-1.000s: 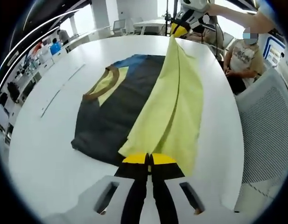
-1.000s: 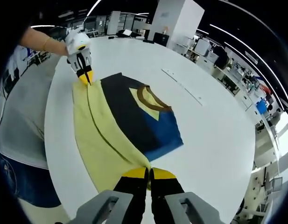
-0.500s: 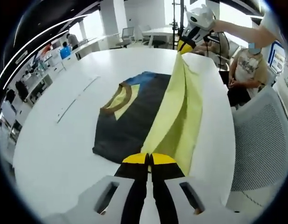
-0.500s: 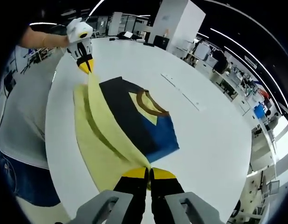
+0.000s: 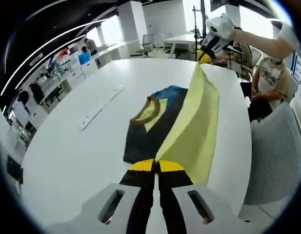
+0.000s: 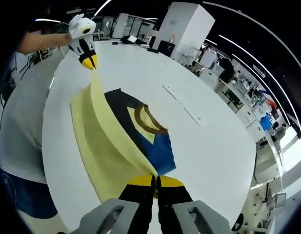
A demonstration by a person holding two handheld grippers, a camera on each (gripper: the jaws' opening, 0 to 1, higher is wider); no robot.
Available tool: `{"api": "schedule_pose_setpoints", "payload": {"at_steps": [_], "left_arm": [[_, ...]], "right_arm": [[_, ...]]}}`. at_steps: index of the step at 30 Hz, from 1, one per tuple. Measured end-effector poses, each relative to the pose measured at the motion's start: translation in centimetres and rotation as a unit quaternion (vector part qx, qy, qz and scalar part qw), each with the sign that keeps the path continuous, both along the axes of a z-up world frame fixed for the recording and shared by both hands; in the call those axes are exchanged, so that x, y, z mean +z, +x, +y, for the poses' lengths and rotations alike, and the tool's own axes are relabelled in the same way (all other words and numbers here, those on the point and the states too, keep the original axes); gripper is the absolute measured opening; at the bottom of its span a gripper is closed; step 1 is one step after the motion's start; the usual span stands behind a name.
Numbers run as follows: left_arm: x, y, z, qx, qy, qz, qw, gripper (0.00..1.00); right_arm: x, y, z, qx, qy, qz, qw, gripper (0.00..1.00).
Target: Fold the garment on the visible template until the final outline fits inside the template.
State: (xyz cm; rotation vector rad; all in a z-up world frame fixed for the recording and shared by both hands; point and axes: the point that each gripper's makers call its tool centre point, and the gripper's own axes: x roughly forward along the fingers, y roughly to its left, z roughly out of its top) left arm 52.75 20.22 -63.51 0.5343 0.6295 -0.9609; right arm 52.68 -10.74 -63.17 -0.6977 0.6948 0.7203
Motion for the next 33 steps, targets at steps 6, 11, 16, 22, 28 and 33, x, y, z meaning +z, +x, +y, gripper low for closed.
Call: {"api": "schedule_pose_setpoints", "payload": {"at_steps": [6, 11, 16, 22, 28, 33], "left_arm": [[1.1, 1.8, 0.3, 0.02, -0.007, -0.021, 0.9996, 0.0], [1.7, 3.5, 0.3, 0.038, -0.019, -0.041, 0.9982, 0.0], [1.3, 5.8, 0.4, 0.047, -0.01, -0.067, 0.9966, 0.0], [1.7, 7.5, 1.0, 0.064, -0.006, -0.083, 0.9945, 0.0], [1.8, 9.0, 0.9, 0.086, -0.001, -0.093, 0.992, 0.0], [1.0, 10.2, 1.0, 0.099, 0.022, -0.097, 0.99, 0.0]], "right_arm": [[0.7, 1.5, 0.2, 0.004, -0.013, -0.014, 0.9998, 0.0], [1.1, 2.8, -0.2, -0.008, -0.029, -0.033, 0.999, 0.0], [1.6, 4.3, 0.0, -0.014, -0.043, -0.053, 0.9976, 0.0], [1.7, 5.8, 0.3, -0.017, -0.051, -0.069, 0.9962, 0.0], [2.1, 7.7, 0.0, -0.045, -0.048, -0.082, 0.9945, 0.0], [1.4, 8.9, 0.1, -0.061, -0.054, -0.082, 0.9933, 0.0]]}}
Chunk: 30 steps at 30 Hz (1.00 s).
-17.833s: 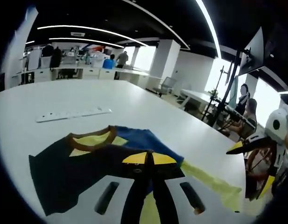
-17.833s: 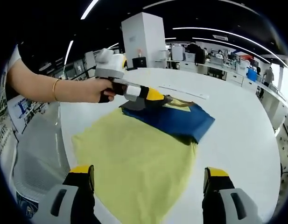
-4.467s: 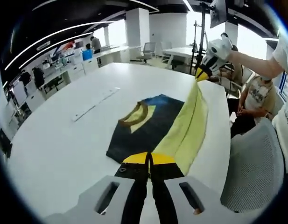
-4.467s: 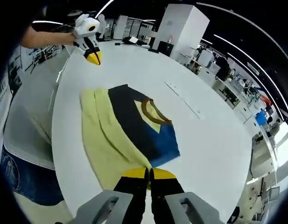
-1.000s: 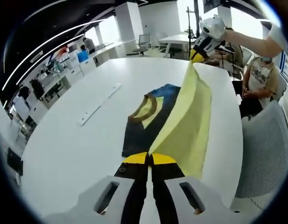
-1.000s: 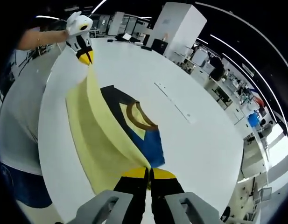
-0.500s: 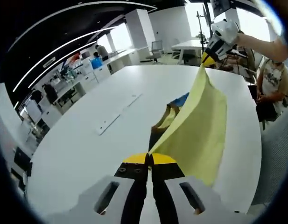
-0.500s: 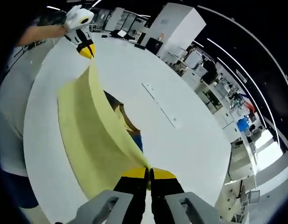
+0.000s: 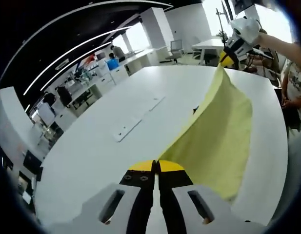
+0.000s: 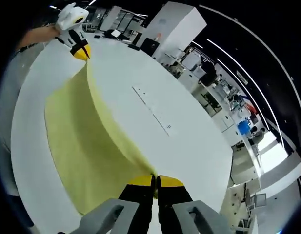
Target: Fold the garment on the visible template until the final outline fits inside the template.
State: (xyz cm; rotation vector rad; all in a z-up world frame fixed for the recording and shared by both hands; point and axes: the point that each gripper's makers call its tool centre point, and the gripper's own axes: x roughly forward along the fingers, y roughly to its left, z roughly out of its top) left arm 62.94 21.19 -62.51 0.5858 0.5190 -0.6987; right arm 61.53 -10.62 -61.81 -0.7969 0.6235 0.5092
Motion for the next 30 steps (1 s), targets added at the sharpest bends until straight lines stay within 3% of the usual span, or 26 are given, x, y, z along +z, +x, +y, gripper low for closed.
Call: {"api": "schedule_pose_setpoints", "payload": {"at_steps": [9, 13, 16, 19, 22, 30], "left_arm": [[-3.6, 2.0, 0.3, 0.068, -0.018, 0.024, 0.9973, 0.0], [-5.5, 2.7, 0.6, 0.109, -0.039, 0.051, 0.9919, 0.0], [-6.3, 3.2, 0.2, 0.14, -0.081, 0.058, 0.9851, 0.0], [-7.6, 3.6, 0.4, 0.135, -0.072, 0.056, 0.9866, 0.0], [-8.7, 3.8, 0.6, 0.139, -0.066, 0.06, 0.9862, 0.0], [-9.9, 5.4, 0.5, 0.139, -0.061, 0.058, 0.9867, 0.0]], "right_arm": [[-3.1, 1.7, -0.1, -0.03, -0.001, 0.025, 0.9992, 0.0], [-4.7, 2.3, 0.0, -0.038, -0.011, 0.034, 0.9986, 0.0], [-6.1, 2.7, -0.2, -0.044, -0.025, 0.039, 0.998, 0.0], [-7.3, 3.4, -0.4, -0.057, -0.014, 0.043, 0.9974, 0.0], [-8.7, 3.9, -0.8, -0.106, 0.03, 0.059, 0.9921, 0.0], [-11.1, 5.5, -0.9, -0.095, 0.01, 0.072, 0.9928, 0.0]]}}
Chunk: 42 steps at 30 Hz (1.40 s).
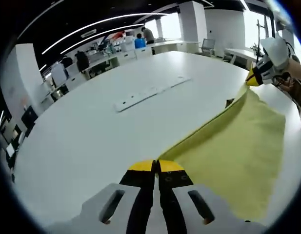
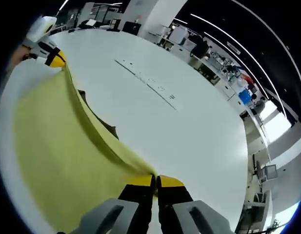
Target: Fold the garment on the visible template until the final outline fits inside the template.
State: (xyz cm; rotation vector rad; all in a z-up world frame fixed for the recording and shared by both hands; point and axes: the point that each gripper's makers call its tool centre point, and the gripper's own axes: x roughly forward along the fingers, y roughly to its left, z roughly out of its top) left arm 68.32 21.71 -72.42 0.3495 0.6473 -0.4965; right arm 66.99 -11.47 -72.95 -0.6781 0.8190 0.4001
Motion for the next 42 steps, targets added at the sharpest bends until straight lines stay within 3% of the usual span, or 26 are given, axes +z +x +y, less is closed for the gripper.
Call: {"api": "schedule_pose_setpoints", "payload": {"at_steps": [4, 9, 11, 13, 15, 17, 20, 27, 29, 31, 34, 42], "left_arm": [[-0.4, 0.7, -0.1, 0.0, 0.002, 0.0, 1.0, 0.0], [-1.0, 1.2, 0.0, -0.001, 0.009, 0.006, 0.9999, 0.0], [-1.1, 1.4, 0.5, 0.017, 0.01, 0.008, 0.9998, 0.0], [-1.8, 0.9, 1.1, 0.043, -0.006, 0.039, 0.9983, 0.0], [-1.6, 0.8, 1.1, 0.044, -0.031, 0.039, 0.9978, 0.05], [-1.4, 0.6, 1.7, 0.06, -0.036, 0.045, 0.9965, 0.11], [-1.0, 0.2, 1.9, 0.047, -0.022, 0.037, 0.998, 0.2], [0.7, -1.6, 0.7, 0.014, -0.039, 0.035, 0.9986, 0.4], [1.2, -2.2, 0.4, 0.008, -0.052, 0.032, 0.9981, 0.46], [2.1, -3.1, -0.5, 0.003, -0.094, 0.033, 0.995, 0.52], [2.6, -4.6, -0.8, -0.016, -0.105, 0.037, 0.9937, 0.6], [4.1, -8.7, -0.6, -0.062, -0.12, 0.03, 0.9904, 0.72]], "right_arm": [[-1.1, 0.3, -0.3, 0.002, -0.002, 0.01, 0.9999, 0.0], [-1.6, 0.6, -0.5, -0.018, 0.026, 0.015, 0.9994, 0.0], [-1.6, 0.9, -0.8, -0.025, 0.034, 0.013, 0.999, 0.01], [-1.1, 1.4, -0.6, -0.025, 0.051, -0.003, 0.9984, 0.01], [-0.8, 1.5, -0.8, -0.029, 0.05, -0.007, 0.9983, 0.07], [-0.5, 1.6, -1.0, -0.038, 0.061, -0.01, 0.9973, 0.14], [-0.1, 1.2, -1.3, -0.061, 0.086, -0.004, 0.9944, 0.25], [0.8, -1.3, -0.5, -0.075, 0.15, 0.031, 0.9853, 0.51], [1.2, -1.8, -0.1, -0.081, 0.176, 0.033, 0.9805, 0.57], [1.9, -2.9, 0.3, -0.078, 0.197, 0.037, 0.9767, 0.65], [2.3, -4.3, 0.8, -0.06, 0.193, 0.034, 0.9788, 0.8], [2.9, -8.0, 0.9, -0.049, 0.21, 0.049, 0.9752, 0.87]]}}
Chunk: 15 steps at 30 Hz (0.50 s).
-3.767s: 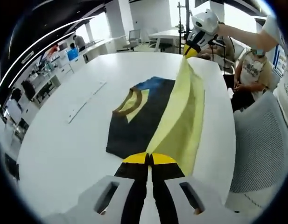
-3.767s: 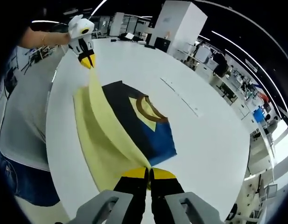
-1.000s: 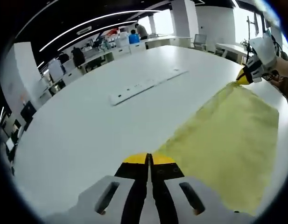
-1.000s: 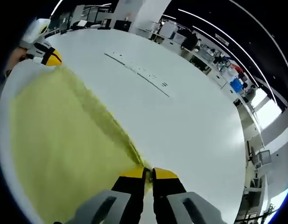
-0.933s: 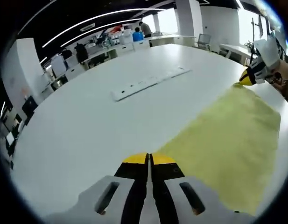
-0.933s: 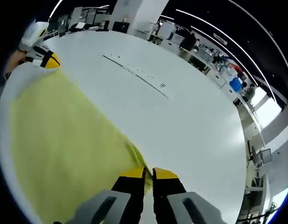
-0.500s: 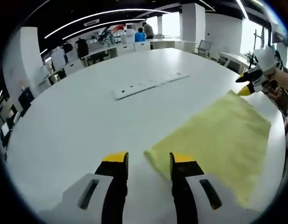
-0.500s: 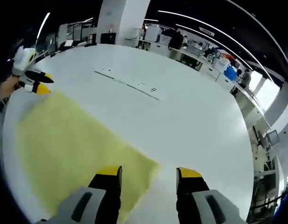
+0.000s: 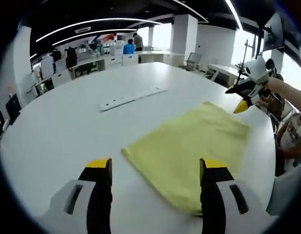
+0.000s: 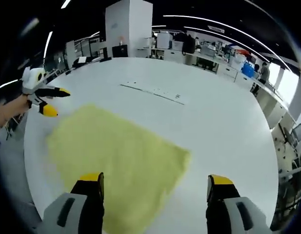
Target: Fold the garment on the visible template until the final outline fits inside the template.
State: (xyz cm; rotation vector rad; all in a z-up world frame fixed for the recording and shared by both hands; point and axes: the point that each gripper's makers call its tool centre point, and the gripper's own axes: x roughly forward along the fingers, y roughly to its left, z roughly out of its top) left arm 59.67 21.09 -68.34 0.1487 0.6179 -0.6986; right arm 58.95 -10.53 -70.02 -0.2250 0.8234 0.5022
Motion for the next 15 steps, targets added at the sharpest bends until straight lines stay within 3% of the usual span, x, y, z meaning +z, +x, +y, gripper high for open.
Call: {"api": "schedule_pose_setpoints", "payload": {"at_steps": [7, 15], "left_arm": [[0.3, -3.1, 0.0, -0.011, -0.02, -0.007, 0.9997, 0.75], [0.1, -6.6, -0.3, -0.024, -0.023, -0.016, 0.9993, 0.71]], "right_arm": [[0.3, -3.5, 0.2, 0.012, 0.008, 0.006, 0.9999, 0.88], [0.6, -7.3, 0.4, 0.038, 0.009, 0.002, 0.9992, 0.85]]}}
